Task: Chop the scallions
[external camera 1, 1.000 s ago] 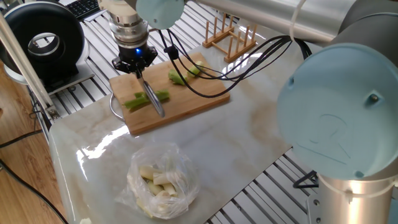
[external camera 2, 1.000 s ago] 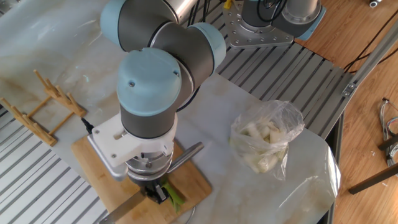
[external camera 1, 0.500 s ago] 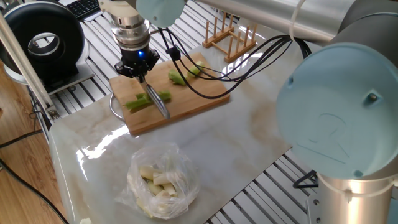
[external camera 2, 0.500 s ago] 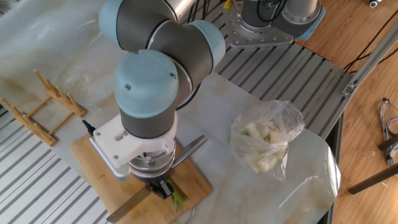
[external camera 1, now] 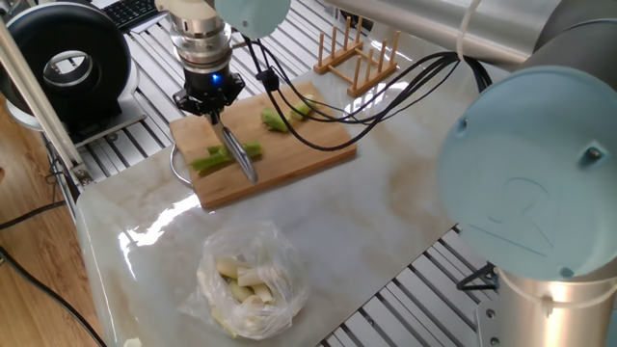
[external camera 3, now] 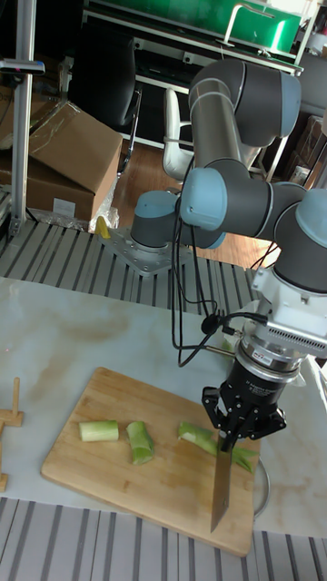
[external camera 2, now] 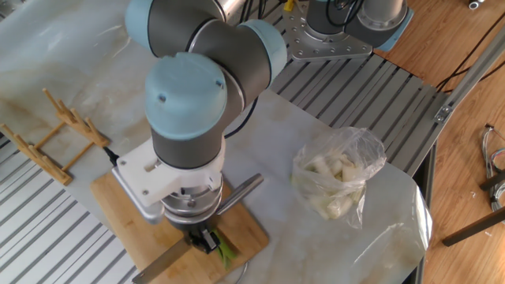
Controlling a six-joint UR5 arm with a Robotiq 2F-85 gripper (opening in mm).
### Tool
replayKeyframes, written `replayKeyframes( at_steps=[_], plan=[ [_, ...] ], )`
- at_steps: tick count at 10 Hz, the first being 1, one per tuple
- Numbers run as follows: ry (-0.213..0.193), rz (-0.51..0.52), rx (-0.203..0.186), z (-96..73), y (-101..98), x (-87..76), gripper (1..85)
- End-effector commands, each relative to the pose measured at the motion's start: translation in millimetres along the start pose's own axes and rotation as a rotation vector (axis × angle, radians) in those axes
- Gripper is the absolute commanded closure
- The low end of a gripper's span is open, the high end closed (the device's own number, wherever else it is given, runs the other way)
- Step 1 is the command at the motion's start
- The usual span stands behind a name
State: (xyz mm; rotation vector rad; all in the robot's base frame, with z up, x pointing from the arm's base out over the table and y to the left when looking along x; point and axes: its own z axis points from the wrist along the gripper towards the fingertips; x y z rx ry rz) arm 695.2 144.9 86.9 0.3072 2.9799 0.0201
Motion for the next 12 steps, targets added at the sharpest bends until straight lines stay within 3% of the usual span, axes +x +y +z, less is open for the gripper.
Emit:
replayKeyframes(
  at_steps=[1, 3, 5, 7, 12],
  plan=[
    [0.027, 0.015, -0.008, -3.3, -0.6, 9.8, 84.7],
    [0.054, 0.031, 0.006, -3.8, -4.0, 20.7, 84.7],
    [0.056, 0.030, 0.005, -3.1, -4.2, 27.2, 84.7],
    [0.060, 0.033, -0.011, -1.8, -0.7, 30.2, 84.7],
    [0.076, 0.033, -0.006, 4.9, -8.3, 35.0, 84.7]
  ],
)
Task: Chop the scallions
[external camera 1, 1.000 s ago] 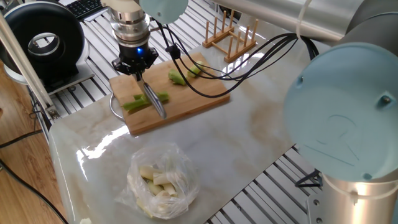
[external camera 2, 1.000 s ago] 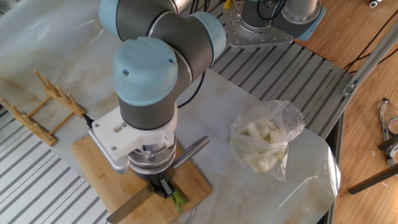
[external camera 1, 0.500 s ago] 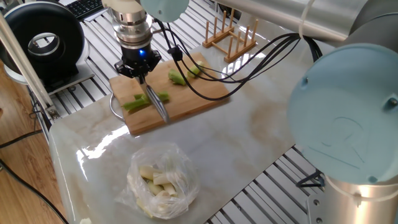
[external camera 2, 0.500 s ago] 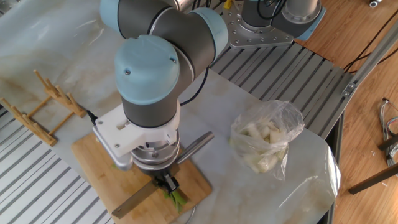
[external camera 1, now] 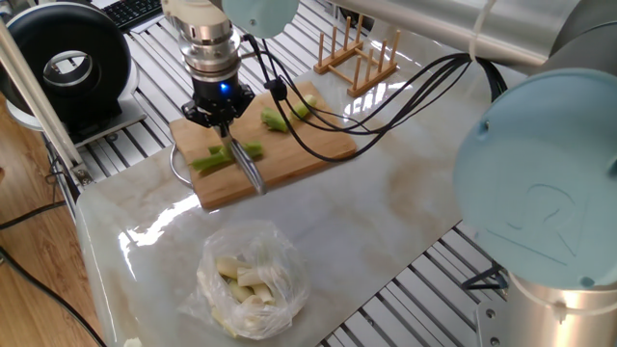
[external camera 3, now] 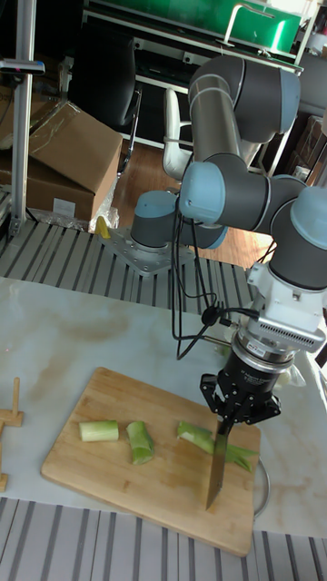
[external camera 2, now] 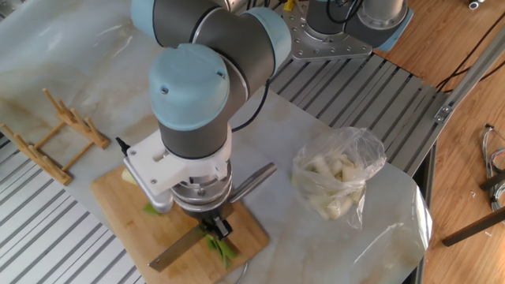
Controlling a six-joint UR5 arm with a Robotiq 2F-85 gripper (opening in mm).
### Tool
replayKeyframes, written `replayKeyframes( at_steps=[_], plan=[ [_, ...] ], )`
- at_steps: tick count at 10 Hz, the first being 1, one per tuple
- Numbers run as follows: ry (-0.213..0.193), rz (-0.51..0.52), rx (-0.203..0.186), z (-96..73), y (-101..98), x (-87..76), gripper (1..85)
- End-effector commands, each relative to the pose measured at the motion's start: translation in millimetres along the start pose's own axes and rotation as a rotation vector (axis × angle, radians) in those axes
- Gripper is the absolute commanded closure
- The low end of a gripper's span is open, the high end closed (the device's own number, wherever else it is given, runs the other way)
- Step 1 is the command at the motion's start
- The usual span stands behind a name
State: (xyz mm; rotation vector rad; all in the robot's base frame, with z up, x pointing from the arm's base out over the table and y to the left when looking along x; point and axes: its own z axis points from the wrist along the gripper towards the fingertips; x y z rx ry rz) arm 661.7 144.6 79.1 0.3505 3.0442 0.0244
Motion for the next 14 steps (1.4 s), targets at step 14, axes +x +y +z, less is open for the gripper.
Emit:
replayKeyframes(
  at_steps=[14],
  plan=[
    [-0.077, 0.002, 0.007, 20.0, -9.3, -21.9, 84.7]
  ],
)
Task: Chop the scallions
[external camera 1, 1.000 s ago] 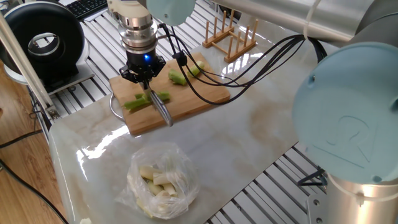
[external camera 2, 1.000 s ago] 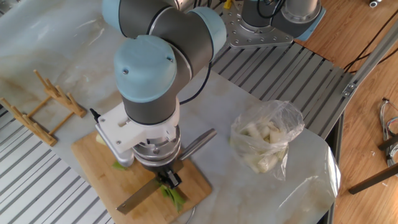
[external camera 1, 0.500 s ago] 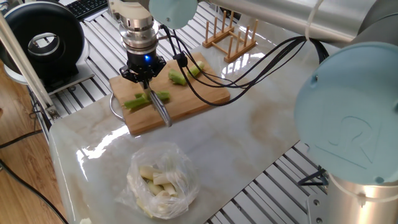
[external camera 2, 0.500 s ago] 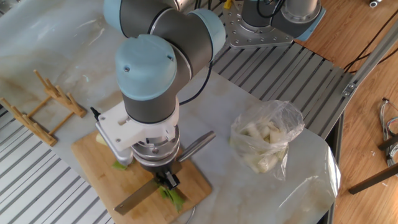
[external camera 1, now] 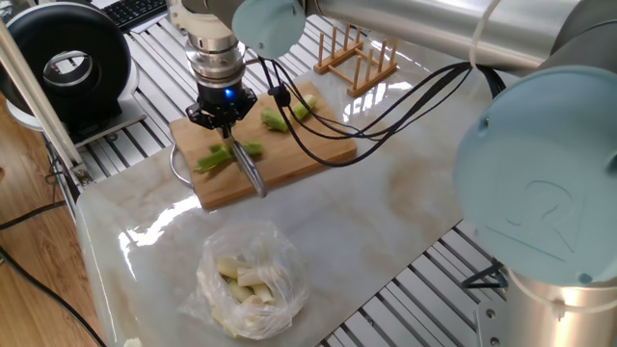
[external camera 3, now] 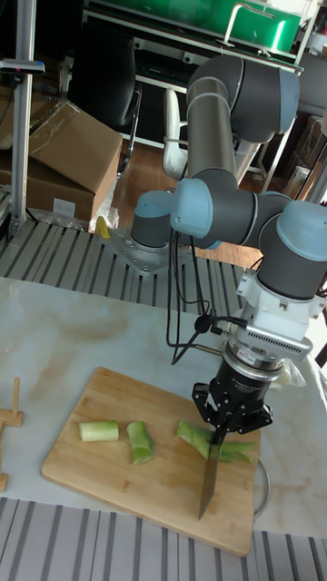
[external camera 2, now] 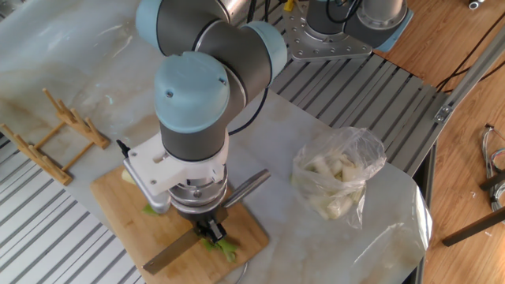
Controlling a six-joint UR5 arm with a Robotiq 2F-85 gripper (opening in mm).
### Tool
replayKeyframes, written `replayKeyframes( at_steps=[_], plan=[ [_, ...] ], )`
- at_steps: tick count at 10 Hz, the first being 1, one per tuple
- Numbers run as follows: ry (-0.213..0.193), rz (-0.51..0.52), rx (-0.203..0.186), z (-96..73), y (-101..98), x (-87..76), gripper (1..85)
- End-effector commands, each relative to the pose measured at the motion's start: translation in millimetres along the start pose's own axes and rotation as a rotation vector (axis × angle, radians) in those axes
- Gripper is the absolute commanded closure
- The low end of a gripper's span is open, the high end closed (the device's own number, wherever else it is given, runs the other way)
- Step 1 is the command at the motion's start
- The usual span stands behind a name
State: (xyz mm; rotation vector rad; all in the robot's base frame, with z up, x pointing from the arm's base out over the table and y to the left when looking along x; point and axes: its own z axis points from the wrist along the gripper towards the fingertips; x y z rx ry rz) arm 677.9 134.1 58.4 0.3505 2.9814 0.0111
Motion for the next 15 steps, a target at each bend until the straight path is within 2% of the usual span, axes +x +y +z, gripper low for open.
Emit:
replayKeyframes(
  at_steps=[1, 2, 4, 5, 8, 12, 14, 15],
  plan=[
    [-0.016, 0.007, 0.017, -10.0, -5.6, -7.1, 84.7],
    [-0.022, 0.045, 0.022, -18.9, -7.2, -10.6, 84.7],
    [-0.031, 0.086, 0.076, -27.5, -20.8, -14.9, 84.7],
    [-0.033, 0.104, 0.064, -23.6, -21.8, -18.6, 84.7],
    [-0.048, 0.135, 0.085, -11.6, -26.1, -22.4, 84.7],
    [-0.057, 0.129, 0.064, 0.7, -11.7, -21.3, 84.7],
    [-0.074, 0.151, 0.055, 9.3, -6.8, -24.5, 84.7],
    [-0.071, 0.169, 0.065, 8.9, -8.8, -26.0, 84.7]
  ],
)
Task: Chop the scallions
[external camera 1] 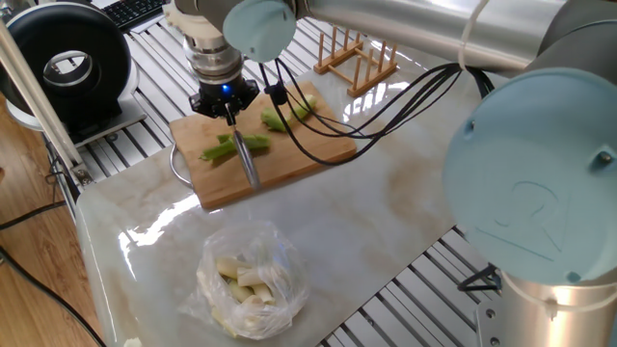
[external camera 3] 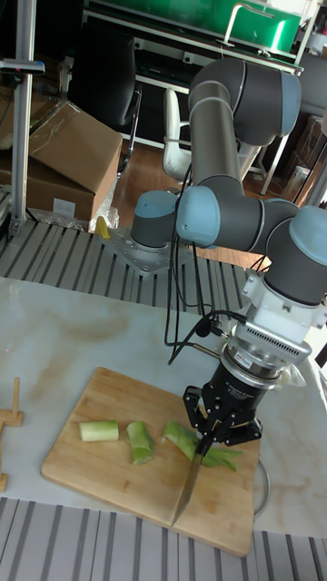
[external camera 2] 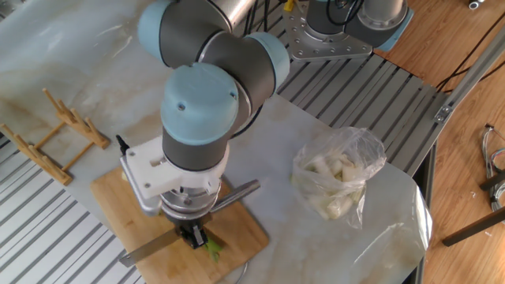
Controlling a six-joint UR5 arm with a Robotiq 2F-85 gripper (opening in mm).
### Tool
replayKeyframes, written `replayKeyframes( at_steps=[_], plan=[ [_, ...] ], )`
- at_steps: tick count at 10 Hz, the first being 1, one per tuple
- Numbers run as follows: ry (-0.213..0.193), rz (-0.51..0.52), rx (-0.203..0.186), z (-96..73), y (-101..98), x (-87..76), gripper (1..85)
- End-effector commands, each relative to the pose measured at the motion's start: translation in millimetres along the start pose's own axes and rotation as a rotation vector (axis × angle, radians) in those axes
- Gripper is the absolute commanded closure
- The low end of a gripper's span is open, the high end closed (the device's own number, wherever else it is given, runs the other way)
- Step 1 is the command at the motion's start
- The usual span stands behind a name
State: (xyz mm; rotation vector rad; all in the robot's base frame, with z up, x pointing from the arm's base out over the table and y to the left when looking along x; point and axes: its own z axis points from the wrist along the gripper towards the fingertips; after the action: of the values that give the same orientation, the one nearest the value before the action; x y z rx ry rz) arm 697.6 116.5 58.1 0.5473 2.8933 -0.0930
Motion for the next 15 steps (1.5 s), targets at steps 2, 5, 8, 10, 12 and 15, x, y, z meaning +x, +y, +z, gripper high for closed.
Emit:
replayKeyframes(
  at_steps=[2, 5, 8, 10, 12, 15],
  plan=[
    [0.074, 0.157, -0.022, -16.3, 18.9, 1.6, 84.7],
    [0.016, 0.068, 0.032, -25.6, 4.9, -13.2, 84.7],
    [0.005, -0.045, 0.016, -23.3, 9.6, -17.8, 84.7],
    [0.029, -0.092, 0.011, -31.2, 10.1, -16.9, 84.7],
    [0.039, -0.092, -0.022, -41.6, 17.0, -17.4, 84.7],
    [0.059, -0.012, -0.152, -51.3, 52.3, -11.4, 84.7]
  ],
)
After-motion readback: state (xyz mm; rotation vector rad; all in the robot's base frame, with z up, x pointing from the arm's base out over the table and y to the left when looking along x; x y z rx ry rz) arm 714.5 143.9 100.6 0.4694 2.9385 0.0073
